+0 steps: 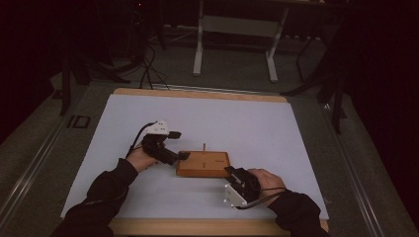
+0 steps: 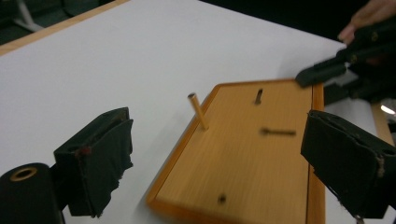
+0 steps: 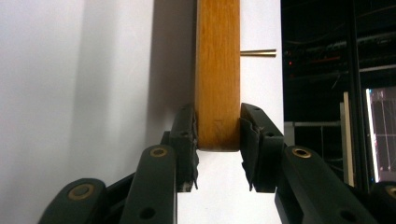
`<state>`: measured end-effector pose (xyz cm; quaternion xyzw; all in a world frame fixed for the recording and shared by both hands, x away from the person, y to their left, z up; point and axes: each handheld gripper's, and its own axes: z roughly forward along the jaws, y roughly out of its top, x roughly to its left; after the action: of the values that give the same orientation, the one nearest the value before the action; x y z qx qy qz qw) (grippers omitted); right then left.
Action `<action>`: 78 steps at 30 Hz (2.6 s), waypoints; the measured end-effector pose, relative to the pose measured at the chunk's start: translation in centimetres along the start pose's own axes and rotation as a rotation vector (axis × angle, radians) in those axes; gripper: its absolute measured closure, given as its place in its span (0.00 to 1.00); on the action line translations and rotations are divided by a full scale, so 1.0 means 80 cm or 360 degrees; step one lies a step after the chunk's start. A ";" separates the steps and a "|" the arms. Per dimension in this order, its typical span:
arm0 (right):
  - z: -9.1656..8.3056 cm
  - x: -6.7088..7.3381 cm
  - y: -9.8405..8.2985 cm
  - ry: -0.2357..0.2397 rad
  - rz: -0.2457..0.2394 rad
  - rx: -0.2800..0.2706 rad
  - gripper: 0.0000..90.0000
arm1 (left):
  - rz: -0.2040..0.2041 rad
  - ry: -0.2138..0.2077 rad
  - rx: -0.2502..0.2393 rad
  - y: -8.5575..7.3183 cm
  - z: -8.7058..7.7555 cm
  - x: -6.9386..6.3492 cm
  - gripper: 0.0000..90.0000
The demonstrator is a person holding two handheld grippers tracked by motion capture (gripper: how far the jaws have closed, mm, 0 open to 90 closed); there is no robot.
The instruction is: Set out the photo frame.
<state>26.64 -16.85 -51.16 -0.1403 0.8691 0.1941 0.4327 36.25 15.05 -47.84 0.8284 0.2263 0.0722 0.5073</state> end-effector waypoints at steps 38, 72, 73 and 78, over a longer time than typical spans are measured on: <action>0.028 -0.131 -0.042 0.0562 0.0539 -0.0184 0.77 | -0.0056 0.0237 0.0004 -0.085 -0.055 -0.070 0.04; 0.090 -0.201 -0.070 0.0810 0.0999 -0.0102 0.72 | -0.0083 0.0300 -0.0049 -0.098 -0.047 -0.066 0.04; 0.091 -0.202 -0.071 0.0810 0.1011 -0.0103 0.72 | -0.0082 0.0303 -0.0050 -0.099 -0.047 -0.066 0.04; 0.098 -0.205 -0.073 0.0812 0.1061 -0.0100 0.71 | -0.0085 0.0306 -0.0048 -0.100 -0.045 -0.065 0.04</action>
<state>44.17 -17.19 -43.50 0.0918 0.9398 0.3091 0.1128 27.93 18.70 -52.54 0.8036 0.2950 0.1411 0.4973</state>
